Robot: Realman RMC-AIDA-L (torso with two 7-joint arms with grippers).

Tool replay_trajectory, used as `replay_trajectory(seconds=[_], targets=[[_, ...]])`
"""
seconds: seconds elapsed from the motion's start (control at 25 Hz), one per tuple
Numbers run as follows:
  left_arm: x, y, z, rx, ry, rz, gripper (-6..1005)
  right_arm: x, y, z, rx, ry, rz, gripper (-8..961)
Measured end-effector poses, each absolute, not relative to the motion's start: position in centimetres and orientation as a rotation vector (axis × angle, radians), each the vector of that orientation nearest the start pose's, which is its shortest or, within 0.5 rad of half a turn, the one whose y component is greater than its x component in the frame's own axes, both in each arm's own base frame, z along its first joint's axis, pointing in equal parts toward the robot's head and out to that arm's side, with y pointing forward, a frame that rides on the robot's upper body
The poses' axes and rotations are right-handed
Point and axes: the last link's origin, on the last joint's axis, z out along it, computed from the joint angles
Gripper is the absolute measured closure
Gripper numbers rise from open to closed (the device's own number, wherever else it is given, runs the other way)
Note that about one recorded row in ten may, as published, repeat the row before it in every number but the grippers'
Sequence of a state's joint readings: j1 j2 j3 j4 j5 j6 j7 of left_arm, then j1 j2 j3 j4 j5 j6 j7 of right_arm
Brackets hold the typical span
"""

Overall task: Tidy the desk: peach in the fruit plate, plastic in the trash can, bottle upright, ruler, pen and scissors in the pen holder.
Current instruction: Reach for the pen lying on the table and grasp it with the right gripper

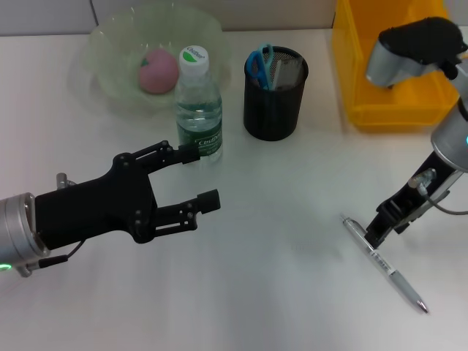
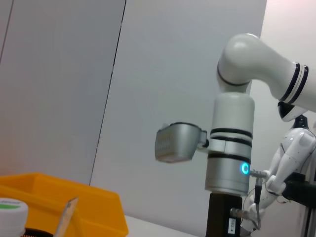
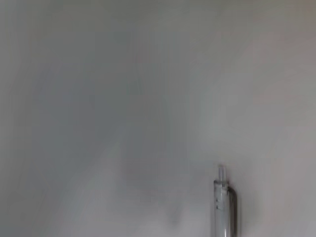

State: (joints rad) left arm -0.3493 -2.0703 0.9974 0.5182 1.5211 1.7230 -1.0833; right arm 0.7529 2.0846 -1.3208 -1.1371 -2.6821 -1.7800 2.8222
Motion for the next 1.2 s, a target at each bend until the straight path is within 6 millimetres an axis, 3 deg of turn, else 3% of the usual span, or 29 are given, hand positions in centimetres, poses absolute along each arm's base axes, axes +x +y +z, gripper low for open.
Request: replay_trajectory(seconds=[1.2], targets=[[-25.8, 26.8, -1.9, -2.674, -0.378, -1.142, 187, 18.8, 35.0, -3.2, -2.458, 1.299, -0.806, 455]])
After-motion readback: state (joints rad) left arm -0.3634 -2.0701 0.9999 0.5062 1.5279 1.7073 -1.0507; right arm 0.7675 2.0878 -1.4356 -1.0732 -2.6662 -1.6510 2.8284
